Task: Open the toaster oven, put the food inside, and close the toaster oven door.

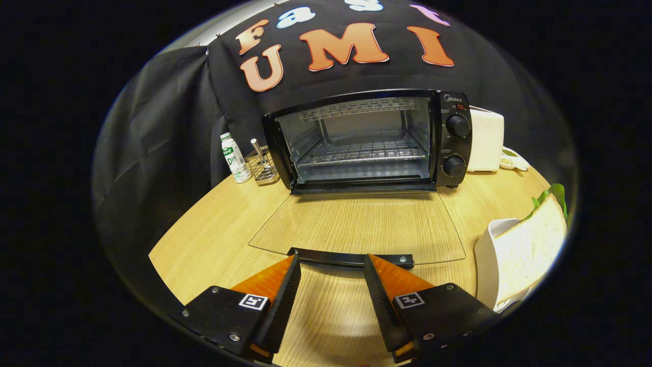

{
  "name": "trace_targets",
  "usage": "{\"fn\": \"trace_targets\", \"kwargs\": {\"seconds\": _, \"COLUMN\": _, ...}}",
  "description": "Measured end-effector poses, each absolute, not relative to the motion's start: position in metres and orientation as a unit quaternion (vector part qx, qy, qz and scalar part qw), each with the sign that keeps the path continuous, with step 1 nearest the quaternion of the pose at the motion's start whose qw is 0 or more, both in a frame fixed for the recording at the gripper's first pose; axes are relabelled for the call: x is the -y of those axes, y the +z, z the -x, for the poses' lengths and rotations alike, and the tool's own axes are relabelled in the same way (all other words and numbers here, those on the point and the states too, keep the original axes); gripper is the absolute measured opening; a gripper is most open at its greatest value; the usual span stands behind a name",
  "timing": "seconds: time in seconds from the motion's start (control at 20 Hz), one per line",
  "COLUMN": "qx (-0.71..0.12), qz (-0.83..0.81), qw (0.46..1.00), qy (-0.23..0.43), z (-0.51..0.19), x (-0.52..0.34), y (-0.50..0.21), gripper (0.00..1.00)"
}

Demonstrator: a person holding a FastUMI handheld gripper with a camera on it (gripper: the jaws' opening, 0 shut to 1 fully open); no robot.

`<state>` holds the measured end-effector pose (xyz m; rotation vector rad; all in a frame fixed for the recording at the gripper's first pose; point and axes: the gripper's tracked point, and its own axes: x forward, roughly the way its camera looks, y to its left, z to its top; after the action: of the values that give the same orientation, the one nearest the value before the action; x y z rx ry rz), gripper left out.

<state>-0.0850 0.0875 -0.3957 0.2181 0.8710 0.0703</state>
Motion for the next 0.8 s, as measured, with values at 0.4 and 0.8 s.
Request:
{"fn": "trace_targets", "kwargs": {"seconds": 0.4, "qx": -0.389, "qz": -0.082, "qw": 0.917, "qy": 0.038, "z": 0.083, "x": -0.06, "y": -0.365, "gripper": 0.93}}
{"fn": "trace_targets", "kwargs": {"seconds": 0.8, "qx": -0.37, "qz": -0.08, "qw": 0.925, "qy": 0.023, "z": 0.095, "x": 0.013, "y": -0.291, "gripper": 0.98}}
